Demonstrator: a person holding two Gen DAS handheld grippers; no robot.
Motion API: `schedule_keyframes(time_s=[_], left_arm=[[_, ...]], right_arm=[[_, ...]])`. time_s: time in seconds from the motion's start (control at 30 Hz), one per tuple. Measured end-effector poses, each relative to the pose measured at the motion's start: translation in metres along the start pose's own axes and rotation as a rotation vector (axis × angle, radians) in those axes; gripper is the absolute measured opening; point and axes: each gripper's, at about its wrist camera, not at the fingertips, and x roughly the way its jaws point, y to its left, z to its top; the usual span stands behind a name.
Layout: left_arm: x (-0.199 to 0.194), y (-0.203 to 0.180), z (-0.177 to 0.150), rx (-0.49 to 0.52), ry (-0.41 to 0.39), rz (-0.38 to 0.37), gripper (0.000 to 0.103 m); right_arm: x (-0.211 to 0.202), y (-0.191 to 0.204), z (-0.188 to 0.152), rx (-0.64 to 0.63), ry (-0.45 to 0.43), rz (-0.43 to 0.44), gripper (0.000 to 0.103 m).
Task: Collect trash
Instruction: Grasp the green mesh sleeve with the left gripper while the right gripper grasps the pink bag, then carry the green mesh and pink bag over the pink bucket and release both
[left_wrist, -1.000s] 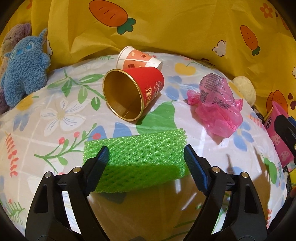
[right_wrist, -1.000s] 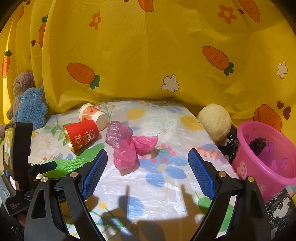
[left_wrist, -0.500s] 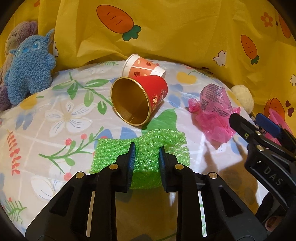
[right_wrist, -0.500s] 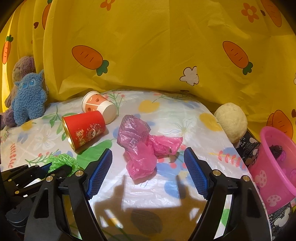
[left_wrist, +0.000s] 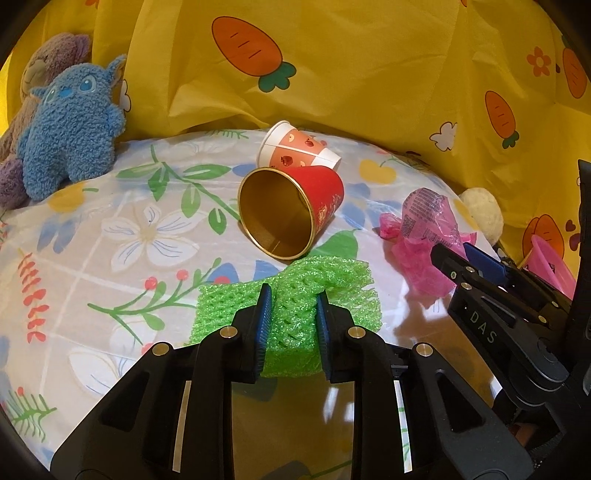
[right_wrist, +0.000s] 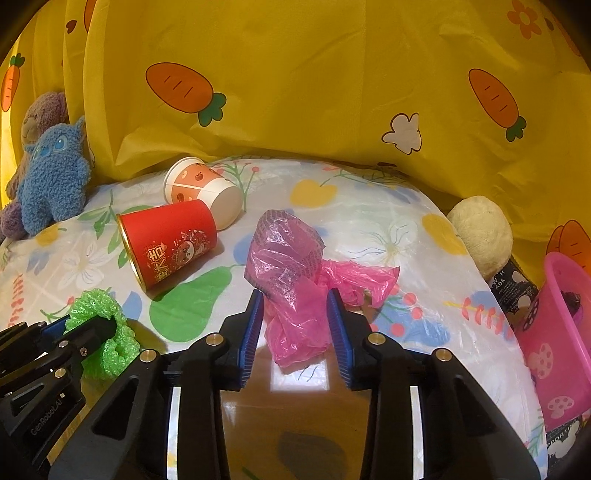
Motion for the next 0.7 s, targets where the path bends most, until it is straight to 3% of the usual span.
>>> schedule_keyframes(time_s=[0.23, 0.7], left_arm=[[0.000, 0.000, -0.001, 0.004, 0.001, -0.003, 0.022], [-0.001, -0.003, -0.002, 0.030, -0.006, -0.024, 0.022]], right_arm=[[-0.002, -0.005, -0.002, 0.008, -0.006, -0.004, 0.010], [-0.054, -0.039, -0.013, 0.095, -0.108, -0.008, 0.009]])
